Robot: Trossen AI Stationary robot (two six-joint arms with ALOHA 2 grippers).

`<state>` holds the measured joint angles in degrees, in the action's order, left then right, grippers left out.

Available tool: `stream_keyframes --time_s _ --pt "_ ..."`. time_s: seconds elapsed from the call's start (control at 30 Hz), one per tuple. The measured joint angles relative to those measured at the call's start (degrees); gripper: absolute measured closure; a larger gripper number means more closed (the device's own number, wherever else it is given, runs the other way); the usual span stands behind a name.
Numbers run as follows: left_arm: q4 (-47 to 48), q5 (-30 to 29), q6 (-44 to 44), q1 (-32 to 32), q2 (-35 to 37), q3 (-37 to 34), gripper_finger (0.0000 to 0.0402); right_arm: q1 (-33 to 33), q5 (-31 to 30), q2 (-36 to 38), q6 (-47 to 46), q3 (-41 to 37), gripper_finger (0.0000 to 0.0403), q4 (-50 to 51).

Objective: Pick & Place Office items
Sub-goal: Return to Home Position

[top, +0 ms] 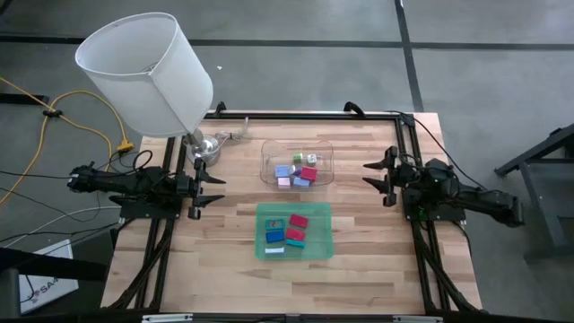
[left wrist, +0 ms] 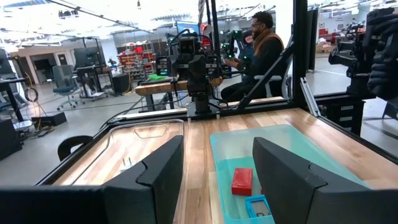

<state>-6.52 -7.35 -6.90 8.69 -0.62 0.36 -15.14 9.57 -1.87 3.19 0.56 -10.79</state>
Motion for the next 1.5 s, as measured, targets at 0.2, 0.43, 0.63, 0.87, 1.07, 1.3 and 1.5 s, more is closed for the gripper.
stream_keyframes --time_s 0.2,0.43,0.63,0.87,1.07,1.3,1.5 --pt "0.0 0.0 0.0 0.0 0.0 0.0 0.0215 0.0 0.8 1.5 -0.7 0.0 0.0224 2.6" --pt "0.0 0.0 0.0 0.0 0.0 0.0 0.0215 0.0 -5.1 1.5 -3.5 -0.1 0.0224 6.3" --pt "0.0 0.0 0.0 0.0 0.0 0.0 0.0215 0.0 -7.4 1.5 -3.3 -0.1 0.0224 9.2" --pt "0.0 0.0 0.0 0.0 0.0 0.0 0.0215 0.0 -7.6 1.5 -3.0 -0.1 0.0224 9.4" --pt "0.0 0.0 0.0 0.0 0.0 0.0 0.0215 0.0 -7.6 1.4 -3.0 -0.2 0.0224 9.6" --pt "0.0 0.0 0.0 0.0 0.0 0.0 0.0215 0.0 -7.6 1.4 -3.0 -0.2 0.0224 9.7" --pt "0.0 0.0 0.0 0.0 0.0 0.0 0.0215 0.0 -7.8 1.4 -3.4 -0.2 0.0224 9.8"
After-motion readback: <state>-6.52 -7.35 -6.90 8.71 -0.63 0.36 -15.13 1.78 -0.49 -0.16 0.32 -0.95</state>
